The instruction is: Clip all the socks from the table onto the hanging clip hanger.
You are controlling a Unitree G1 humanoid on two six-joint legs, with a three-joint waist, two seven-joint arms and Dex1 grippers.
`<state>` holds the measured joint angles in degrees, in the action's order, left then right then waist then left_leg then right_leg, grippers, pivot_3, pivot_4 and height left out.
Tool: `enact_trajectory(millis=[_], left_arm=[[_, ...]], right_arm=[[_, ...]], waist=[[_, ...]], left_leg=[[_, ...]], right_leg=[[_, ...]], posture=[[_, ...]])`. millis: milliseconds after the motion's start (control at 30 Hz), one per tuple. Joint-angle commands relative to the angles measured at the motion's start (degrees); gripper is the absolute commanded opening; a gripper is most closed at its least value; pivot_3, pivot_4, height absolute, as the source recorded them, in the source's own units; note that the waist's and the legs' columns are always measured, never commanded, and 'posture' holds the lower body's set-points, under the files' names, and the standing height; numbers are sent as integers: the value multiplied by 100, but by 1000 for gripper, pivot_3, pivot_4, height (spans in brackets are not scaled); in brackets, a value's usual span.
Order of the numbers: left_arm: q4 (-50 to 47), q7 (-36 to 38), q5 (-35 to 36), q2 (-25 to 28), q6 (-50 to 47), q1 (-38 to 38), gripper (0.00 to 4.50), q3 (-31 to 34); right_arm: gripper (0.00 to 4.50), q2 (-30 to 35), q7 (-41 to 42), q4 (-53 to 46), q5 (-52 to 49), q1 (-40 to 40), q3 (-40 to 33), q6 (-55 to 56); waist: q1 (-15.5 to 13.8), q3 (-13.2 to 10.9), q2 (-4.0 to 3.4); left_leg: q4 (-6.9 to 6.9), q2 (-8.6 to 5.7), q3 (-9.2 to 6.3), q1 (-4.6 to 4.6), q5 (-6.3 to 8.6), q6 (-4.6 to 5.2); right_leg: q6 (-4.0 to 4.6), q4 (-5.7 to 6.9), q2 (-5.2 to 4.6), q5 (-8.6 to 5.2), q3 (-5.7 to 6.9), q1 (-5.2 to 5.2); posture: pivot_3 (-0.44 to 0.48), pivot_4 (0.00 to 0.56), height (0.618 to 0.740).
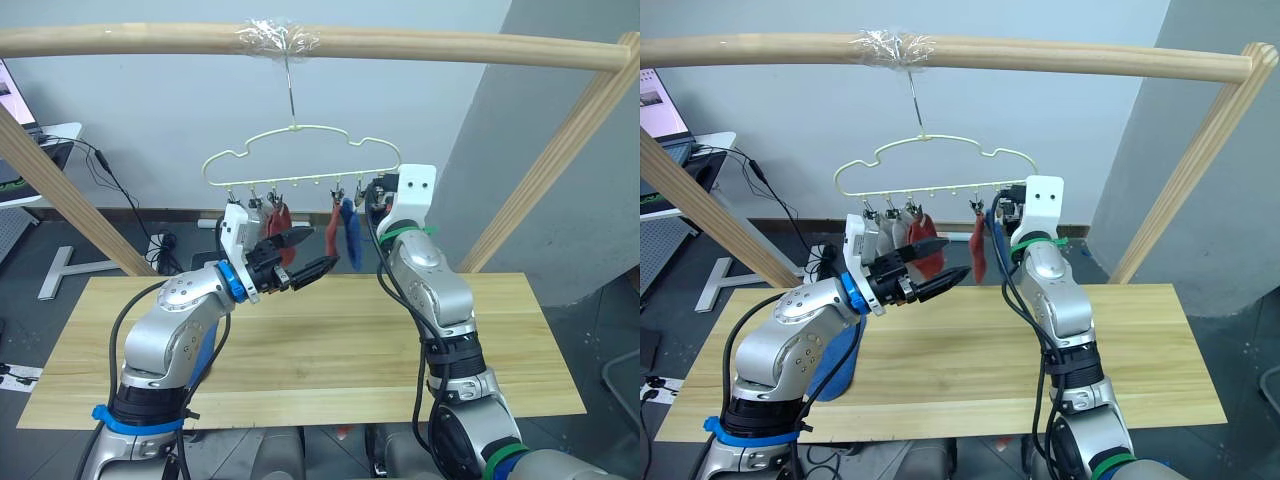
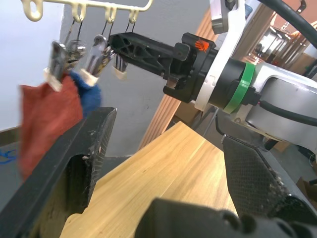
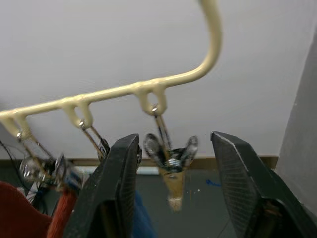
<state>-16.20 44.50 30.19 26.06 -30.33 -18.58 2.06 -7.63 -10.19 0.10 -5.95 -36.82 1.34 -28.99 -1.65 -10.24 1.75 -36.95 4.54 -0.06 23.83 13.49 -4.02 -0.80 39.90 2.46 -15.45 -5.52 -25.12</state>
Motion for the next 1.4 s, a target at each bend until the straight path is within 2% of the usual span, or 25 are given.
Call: enact_trajectory(millis=[33, 600, 867, 1400], left_arm=[[-260, -3, 122, -2, 16, -33, 3944, 7], [-100, 130, 108, -3, 155, 5, 3944, 0], [47, 265, 47, -7, 363, 131, 3944, -27], [58, 409, 49, 48, 463, 251, 3944, 24]], right_arm=[[2299, -210, 45, -257, -69, -124, 12, 279], [2299, -231, 77, -619, -113, 128, 135, 551], [2299, -200, 120, -879, -39, 593, 390, -48], [2299, -150, -26, -35, 47, -36, 73, 148]], waist=[[1, 0, -1], [3, -1, -1], [4, -1, -1], [2, -1, -1]], left_leg=[[0, 0, 0, 0, 0, 0], [2, 0, 1, 0, 0, 0], [2, 1, 1, 1, 0, 0], [2, 0, 2, 1, 0, 0]], right_leg=[[0, 0, 0, 0, 0, 0], [-1, -2, 0, -1, 0, -1], [-4, -2, 0, -3, -1, -3], [-6, -3, 0, -4, 0, -4]], posture=[[232, 169, 740], [225, 168, 740], [225, 164, 740], [235, 151, 740]])
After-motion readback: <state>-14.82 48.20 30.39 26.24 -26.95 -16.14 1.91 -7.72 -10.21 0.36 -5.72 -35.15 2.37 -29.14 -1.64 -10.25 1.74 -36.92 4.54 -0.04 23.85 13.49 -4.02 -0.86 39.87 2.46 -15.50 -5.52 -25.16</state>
